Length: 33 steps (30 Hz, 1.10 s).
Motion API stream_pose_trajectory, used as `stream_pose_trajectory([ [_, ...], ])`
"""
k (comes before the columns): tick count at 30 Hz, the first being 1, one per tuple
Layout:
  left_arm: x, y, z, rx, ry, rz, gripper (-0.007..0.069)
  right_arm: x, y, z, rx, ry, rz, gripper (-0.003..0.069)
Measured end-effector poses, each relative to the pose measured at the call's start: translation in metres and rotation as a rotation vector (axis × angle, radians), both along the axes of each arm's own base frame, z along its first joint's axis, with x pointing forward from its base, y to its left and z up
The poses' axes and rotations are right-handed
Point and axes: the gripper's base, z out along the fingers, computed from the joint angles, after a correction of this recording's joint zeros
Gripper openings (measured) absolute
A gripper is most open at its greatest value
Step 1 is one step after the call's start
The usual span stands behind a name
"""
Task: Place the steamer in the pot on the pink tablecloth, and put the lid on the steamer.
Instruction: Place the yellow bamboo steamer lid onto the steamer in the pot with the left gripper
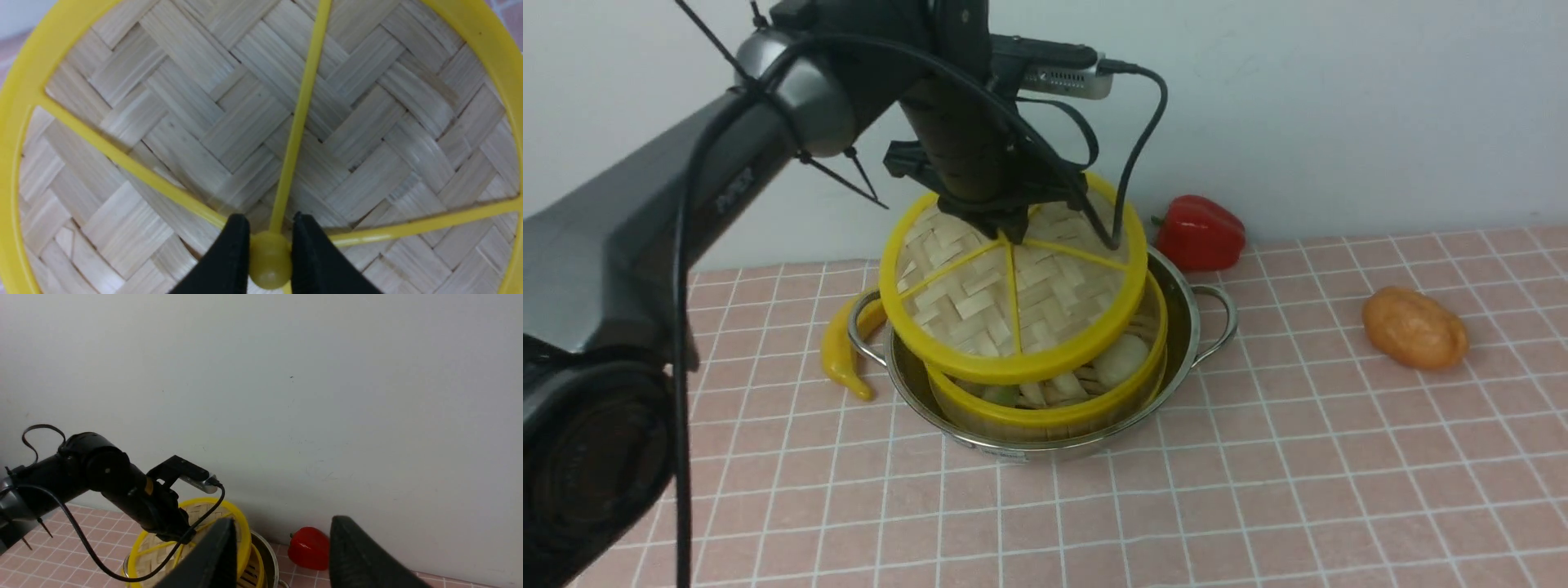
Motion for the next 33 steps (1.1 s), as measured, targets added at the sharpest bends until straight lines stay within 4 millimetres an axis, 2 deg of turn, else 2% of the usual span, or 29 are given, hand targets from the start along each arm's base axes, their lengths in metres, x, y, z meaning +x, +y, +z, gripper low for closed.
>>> stream_pose_trajectory([
  [10,0.001,-0.023,-0.021,0.009,0.036,-0.04,0.0123,0.0,0.0,0.0,0.002,0.001,-0.002,0.0324],
  [28,0.004,-0.023,-0.03,0.06,0.034,-0.035,0.0123,0.0,0.0,0.0,0.003,0.001,-0.002,0.0324],
  [33,0.007,-0.025,-0.044,0.072,0.058,-0.036,0.0123,0.0,0.0,0.0,0.003,0.001,-0.002,0.0324],
])
